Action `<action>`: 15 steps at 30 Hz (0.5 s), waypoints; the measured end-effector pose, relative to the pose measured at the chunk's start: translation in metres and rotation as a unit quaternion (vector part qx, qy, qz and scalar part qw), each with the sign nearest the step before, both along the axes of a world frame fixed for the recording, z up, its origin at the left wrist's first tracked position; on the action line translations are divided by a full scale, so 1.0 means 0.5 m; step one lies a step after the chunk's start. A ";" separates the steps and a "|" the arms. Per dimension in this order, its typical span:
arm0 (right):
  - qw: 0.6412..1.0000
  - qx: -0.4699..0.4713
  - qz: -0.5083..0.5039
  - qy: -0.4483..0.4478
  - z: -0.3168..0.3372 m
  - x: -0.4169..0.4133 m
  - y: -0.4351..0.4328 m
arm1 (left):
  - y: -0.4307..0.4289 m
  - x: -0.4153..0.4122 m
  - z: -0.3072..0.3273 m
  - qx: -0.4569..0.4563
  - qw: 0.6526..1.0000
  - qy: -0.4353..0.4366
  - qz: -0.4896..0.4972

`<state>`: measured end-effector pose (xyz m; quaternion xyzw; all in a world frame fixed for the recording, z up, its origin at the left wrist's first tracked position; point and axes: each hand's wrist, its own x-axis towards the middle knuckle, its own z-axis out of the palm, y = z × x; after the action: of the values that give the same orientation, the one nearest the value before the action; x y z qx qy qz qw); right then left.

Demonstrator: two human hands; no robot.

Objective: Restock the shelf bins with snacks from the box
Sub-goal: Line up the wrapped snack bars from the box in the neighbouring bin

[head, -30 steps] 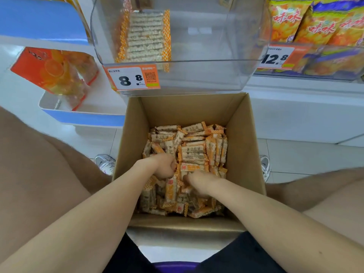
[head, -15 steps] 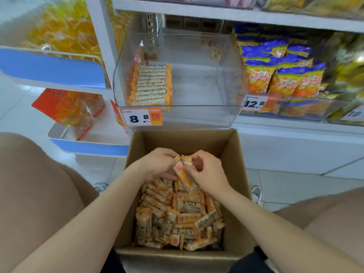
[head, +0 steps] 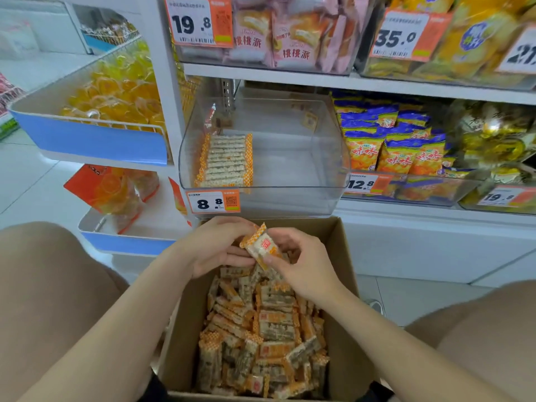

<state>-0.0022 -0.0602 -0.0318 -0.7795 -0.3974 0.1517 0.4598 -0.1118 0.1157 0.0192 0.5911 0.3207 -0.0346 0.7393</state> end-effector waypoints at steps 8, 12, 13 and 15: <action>0.994 0.040 0.079 -0.060 0.077 0.000 0.016 | 0.005 -0.018 0.067 0.179 0.977 -0.114 -0.006; 0.994 0.044 0.069 -0.070 0.117 0.013 0.026 | 0.040 -0.033 0.112 0.192 0.966 -0.171 -0.003; 0.994 0.044 0.074 -0.069 0.127 0.013 0.033 | 0.047 -0.036 0.120 0.207 0.961 -0.183 -0.003; 0.993 0.041 0.088 -0.068 0.146 0.019 0.055 | 0.061 -0.038 0.134 0.244 0.948 -0.206 0.009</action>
<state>0.0072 -0.0325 0.0411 -0.7303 -0.5010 0.1216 0.4482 -0.1306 0.1462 0.0862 0.7444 0.1652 0.1743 0.6231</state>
